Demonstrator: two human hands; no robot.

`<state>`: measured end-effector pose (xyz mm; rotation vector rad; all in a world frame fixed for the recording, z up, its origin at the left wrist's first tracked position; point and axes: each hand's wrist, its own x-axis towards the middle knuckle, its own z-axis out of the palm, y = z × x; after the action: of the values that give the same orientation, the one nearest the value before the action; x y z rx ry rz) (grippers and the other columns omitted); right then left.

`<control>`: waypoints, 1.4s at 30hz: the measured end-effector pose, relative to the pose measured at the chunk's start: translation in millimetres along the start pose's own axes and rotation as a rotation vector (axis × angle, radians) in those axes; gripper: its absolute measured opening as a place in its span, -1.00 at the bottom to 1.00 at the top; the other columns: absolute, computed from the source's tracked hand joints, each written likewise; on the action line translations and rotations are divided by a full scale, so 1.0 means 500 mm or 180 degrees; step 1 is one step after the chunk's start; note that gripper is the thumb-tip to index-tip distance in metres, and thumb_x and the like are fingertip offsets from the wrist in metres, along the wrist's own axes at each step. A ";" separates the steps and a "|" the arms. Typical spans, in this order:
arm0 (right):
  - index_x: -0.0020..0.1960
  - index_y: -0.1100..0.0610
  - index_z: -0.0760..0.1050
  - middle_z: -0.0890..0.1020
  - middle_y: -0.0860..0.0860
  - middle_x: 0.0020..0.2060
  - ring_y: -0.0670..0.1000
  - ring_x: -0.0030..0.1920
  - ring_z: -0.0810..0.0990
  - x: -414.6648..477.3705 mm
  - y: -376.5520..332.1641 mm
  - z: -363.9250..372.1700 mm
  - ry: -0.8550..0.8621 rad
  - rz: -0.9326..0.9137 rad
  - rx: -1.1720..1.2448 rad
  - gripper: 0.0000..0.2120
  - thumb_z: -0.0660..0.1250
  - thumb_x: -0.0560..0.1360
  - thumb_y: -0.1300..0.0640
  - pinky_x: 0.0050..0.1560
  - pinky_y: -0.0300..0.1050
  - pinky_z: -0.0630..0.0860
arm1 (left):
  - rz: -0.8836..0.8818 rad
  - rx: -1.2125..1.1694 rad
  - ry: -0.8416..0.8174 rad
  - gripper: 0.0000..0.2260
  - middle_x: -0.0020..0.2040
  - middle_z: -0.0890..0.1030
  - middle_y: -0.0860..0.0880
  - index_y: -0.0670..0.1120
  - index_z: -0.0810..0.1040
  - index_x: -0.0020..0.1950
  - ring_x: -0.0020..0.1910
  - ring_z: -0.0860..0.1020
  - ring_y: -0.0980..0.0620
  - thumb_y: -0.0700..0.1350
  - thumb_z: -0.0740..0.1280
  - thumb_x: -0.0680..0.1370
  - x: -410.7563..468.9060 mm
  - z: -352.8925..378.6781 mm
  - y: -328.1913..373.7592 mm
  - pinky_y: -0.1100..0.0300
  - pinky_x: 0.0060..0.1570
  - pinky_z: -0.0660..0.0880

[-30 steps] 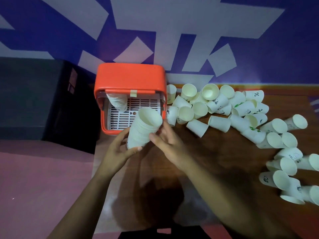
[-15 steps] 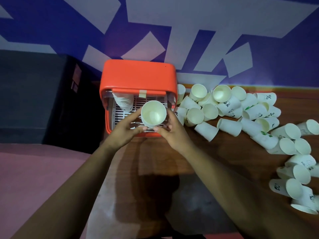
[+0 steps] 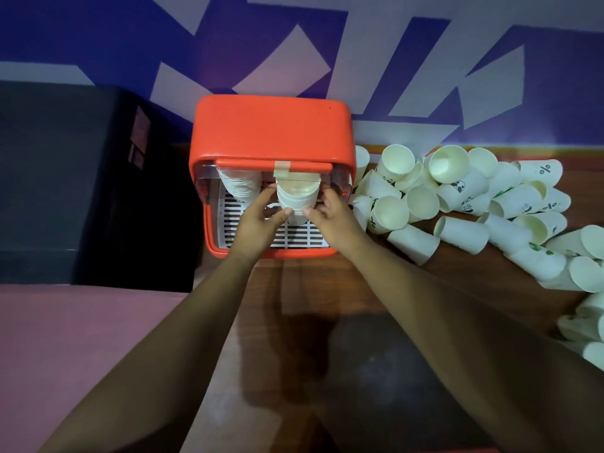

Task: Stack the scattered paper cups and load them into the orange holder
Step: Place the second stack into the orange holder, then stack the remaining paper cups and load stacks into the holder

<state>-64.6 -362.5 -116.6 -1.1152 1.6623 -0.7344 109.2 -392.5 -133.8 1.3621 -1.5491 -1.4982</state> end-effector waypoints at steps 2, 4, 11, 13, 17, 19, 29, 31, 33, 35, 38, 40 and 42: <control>0.38 -0.02 0.35 0.56 -0.07 0.29 -0.05 0.28 0.55 0.016 0.006 0.007 0.0060 -0.0007 0.0031 -0.56 0.31 0.53 0.01 0.35 0.16 0.46 | -0.0007 -0.0054 0.0094 -0.59 0.34 0.65 0.03 -0.04 0.53 0.44 0.31 0.62 0.00 -0.08 0.42 0.59 0.011 0.006 0.004 -0.12 0.37 0.53; 0.39 -0.02 0.34 0.57 -0.07 0.29 -0.05 0.28 0.55 0.025 0.009 0.014 0.0128 0.0003 0.0116 -0.56 0.31 0.53 0.00 0.35 0.16 0.46 | -0.0075 -0.0022 0.0167 -0.61 0.30 0.66 0.00 -0.08 0.53 0.42 0.28 0.63 0.01 -0.09 0.43 0.60 0.023 0.011 0.009 0.07 0.33 0.56; 0.42 -0.02 0.28 0.57 -0.01 0.29 0.03 0.30 0.54 0.054 0.007 0.029 0.0315 0.0219 0.0165 -0.53 0.28 0.55 -0.05 0.35 0.16 0.44 | -0.0252 -0.0002 0.0395 -0.71 0.22 0.68 -0.03 -0.15 0.56 0.34 0.18 0.64 0.08 -0.13 0.42 0.63 0.057 0.030 0.011 0.18 0.20 0.53; 0.45 0.03 0.27 0.56 0.05 0.29 0.08 0.28 0.54 0.066 0.006 0.030 0.0395 0.0247 0.0129 -0.56 0.26 0.61 0.03 0.28 0.05 0.46 | -0.0373 -0.0115 0.0448 -0.74 0.17 0.70 -0.05 -0.19 0.59 0.30 0.10 0.66 0.11 -0.14 0.42 0.63 0.068 0.035 0.013 0.23 0.12 0.54; 0.45 0.07 0.28 0.59 0.08 0.22 0.10 0.18 0.56 0.076 0.003 0.030 0.0504 0.0348 0.0104 -0.59 0.23 0.63 0.07 0.06 -0.08 0.42 | -0.0462 -0.0070 0.0500 -0.75 0.14 0.73 -0.09 -0.20 0.63 0.24 0.14 0.68 -0.01 -0.10 0.43 0.62 0.077 0.041 0.014 0.06 0.19 0.59; 0.45 0.07 0.30 0.59 0.02 0.15 0.05 0.10 0.55 0.066 -0.003 0.027 0.0467 0.0308 0.0133 -0.60 0.23 0.63 0.07 0.03 -0.09 0.40 | -0.0441 -0.0008 0.0474 -0.74 0.15 0.72 -0.07 -0.20 0.61 0.26 0.13 0.68 0.03 -0.10 0.42 0.63 0.071 0.040 0.016 0.07 0.20 0.58; 0.24 0.08 0.51 0.61 -0.07 0.11 -0.13 0.13 0.57 -0.126 0.023 -0.143 0.0797 0.0111 -0.0182 -0.76 0.25 0.59 0.21 0.06 -0.35 0.44 | -0.0655 -0.0236 0.0560 -0.97 -0.05 0.63 0.06 -0.04 0.59 0.05 -0.03 0.59 0.06 -0.15 0.38 0.62 -0.069 0.070 0.061 0.09 0.11 0.52; 0.18 0.11 0.51 0.59 -0.04 0.06 -0.07 0.08 0.55 -0.147 0.056 -0.202 0.1303 0.0269 -0.0485 -0.81 0.23 0.59 0.20 -0.08 -0.37 0.39 | -0.0647 -0.0414 0.0342 -0.94 -0.11 0.63 0.09 0.09 0.59 -0.05 -0.04 0.60 0.07 -0.08 0.40 0.56 -0.083 0.114 0.085 0.05 0.12 0.53; 0.14 0.15 0.50 0.58 0.01 0.02 -0.03 0.01 0.51 -0.155 0.084 -0.244 0.1604 0.0461 -0.0678 -0.83 0.20 0.58 0.19 -0.11 -0.22 0.36 | -0.0573 -0.0440 0.0030 -0.92 -0.12 0.63 0.11 0.11 0.60 -0.02 -0.07 0.59 0.14 -0.09 0.40 0.59 -0.082 0.167 0.112 0.08 0.10 0.52; 0.13 0.17 0.49 0.57 0.03 -0.01 -0.01 -0.02 0.49 -0.151 0.103 -0.265 0.1585 0.0603 -0.0793 -0.82 0.18 0.60 0.15 -0.09 -0.17 0.31 | -0.0567 -0.0237 -0.0207 -0.90 0.00 0.63 0.07 0.00 0.58 0.15 -0.02 0.57 0.17 -0.10 0.38 0.64 -0.071 0.221 0.139 0.20 0.10 0.43; 0.14 0.22 0.49 0.54 0.00 -0.05 -0.02 -0.03 0.50 -0.132 0.128 -0.265 0.1322 0.0665 -0.0877 -0.75 0.16 0.63 0.07 -0.18 -0.18 0.28 | -0.0821 0.0243 -0.0410 -0.60 0.33 0.58 -0.04 -0.06 0.46 0.46 0.27 0.56 0.01 0.06 0.33 0.66 -0.048 0.283 0.165 0.16 0.22 0.43; 0.16 0.24 0.49 0.57 0.03 -0.06 0.01 -0.02 0.56 -0.119 0.137 -0.260 0.1252 0.0658 -0.0754 -0.68 0.13 0.65 0.02 -0.16 -0.14 0.36 | -0.0971 0.0393 -0.0434 -0.48 0.50 0.48 -0.11 -0.08 0.35 0.58 0.45 0.48 -0.09 0.11 0.28 0.67 -0.032 0.313 0.165 0.03 0.42 0.41; 0.20 0.21 0.48 0.58 -0.01 -0.10 0.05 -0.01 0.59 -0.108 0.140 -0.256 0.1244 0.0671 -0.0554 -0.68 0.11 0.66 0.01 -0.02 -0.04 0.48 | -0.0968 0.0504 -0.0422 -0.49 0.54 0.44 -0.13 -0.11 0.34 0.58 0.50 0.44 -0.15 0.12 0.24 0.69 -0.019 0.337 0.162 0.01 0.45 0.37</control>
<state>-201.5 -289.3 -110.8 -0.9336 2.1722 -0.7122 -63.3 -336.5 -87.7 1.6805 -1.6264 -1.7052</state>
